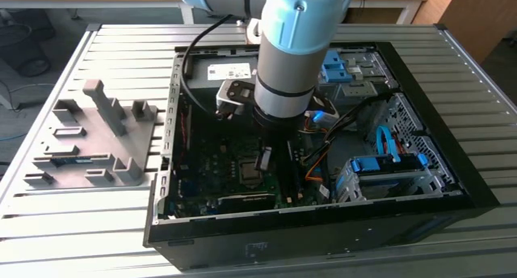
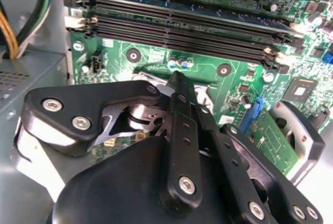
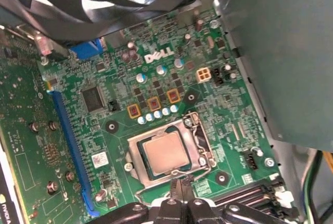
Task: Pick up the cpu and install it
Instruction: 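Install the first cpu locking lever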
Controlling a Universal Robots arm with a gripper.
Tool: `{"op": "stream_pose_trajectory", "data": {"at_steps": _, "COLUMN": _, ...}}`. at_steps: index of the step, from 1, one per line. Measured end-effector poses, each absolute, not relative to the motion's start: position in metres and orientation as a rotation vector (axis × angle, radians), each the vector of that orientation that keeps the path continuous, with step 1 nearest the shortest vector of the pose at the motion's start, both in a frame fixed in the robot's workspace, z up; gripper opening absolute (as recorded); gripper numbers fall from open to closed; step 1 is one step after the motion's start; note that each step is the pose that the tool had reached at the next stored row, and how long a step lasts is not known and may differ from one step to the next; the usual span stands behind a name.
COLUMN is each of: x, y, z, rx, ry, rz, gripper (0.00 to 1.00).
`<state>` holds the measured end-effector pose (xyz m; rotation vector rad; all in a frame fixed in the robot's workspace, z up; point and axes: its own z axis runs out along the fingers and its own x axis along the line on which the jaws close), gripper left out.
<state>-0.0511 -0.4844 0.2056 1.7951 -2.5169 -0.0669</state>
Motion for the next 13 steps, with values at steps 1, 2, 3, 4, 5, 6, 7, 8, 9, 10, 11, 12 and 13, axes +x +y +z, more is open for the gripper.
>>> {"op": "stream_pose_trajectory", "data": {"at_steps": 1, "x": -0.051, "y": -0.485, "z": 0.2045, "rx": 1.8, "ry": -2.513, "rz": -0.067, "gripper": 0.1}}
{"op": "stream_pose_trajectory", "data": {"at_steps": 2, "x": -0.0511, "y": -0.4857, "z": 0.2036, "rx": 1.805, "ry": -2.509, "rz": -0.066, "gripper": 0.1}}
{"op": "stream_pose_trajectory", "data": {"at_steps": 3, "x": -0.0511, "y": -0.4863, "z": 0.2028, "rx": 1.809, "ry": -2.506, "rz": -0.065, "gripper": 0.1}}
{"op": "stream_pose_trajectory", "data": {"at_steps": 4, "x": -0.051, "y": -0.487, "z": 0.202, "rx": 1.814, "ry": -2.502, "rz": -0.064, "gripper": 0.1}}
{"op": "stream_pose_trajectory", "data": {"at_steps": 5, "x": -0.051, "y": -0.4877, "z": 0.2013, "rx": 1.817, "ry": -2.499, "rz": -0.063, "gripper": 0.1}}
{"op": "stream_pose_trajectory", "data": {"at_steps": 6, "x": -0.051, "y": -0.4886, "z": 0.2005, "rx": 1.821, "ry": -2.496, "rz": -0.063, "gripper": 0.1}}
{"op": "stream_pose_trajectory", "data": {"at_steps": 7, "x": -0.051, "y": -0.4894, "z": 0.1999, "rx": 1.824, "ry": -2.493, "rz": -0.062, "gripper": 0.1}}
{"op": "stream_pose_trajectory", "data": {"at_steps": 8, "x": -0.0511, "y": -0.4901, "z": 0.1993, "rx": 1.827, "ry": -2.49, "rz": -0.061, "gripper": 0.1}}
{"op": "stream_pose_trajectory", "data": {"at_steps": 9, "x": -0.051, "y": -0.4909, "z": 0.1988, "rx": 1.83, "ry": -2.487, "rz": -0.06, "gripper": 0.1}}
{"op": "stream_pose_trajectory", "data": {"at_steps": 10, "x": -0.051, "y": -0.4917, "z": 0.1984, "rx": 1.833, "ry": -2.485, "rz": -0.059, "gripper": 0.1}}
{"op": "stream_pose_trajectory", "data": {"at_steps": 11, "x": -0.051, "y": -0.4926, "z": 0.1981, "rx": 1.836, "ry": -2.482, "rz": -0.058, "gripper": 0.1}}
{"op": "stream_pose_trajectory", "data": {"at_steps": 12, "x": -0.051, "y": -0.4936, "z": 0.1979, "rx": 1.839, "ry": -2.479, "rz": -0.056, "gripper": 0.1}}
{"op": "stream_pose_trajectory", "data": {"at_steps": 13, "x": -0.051, "y": -0.4948, "z": 0.1977, "rx": 1.841, "ry": -2.477, "rz": -0.056, "gripper": 0.1}}
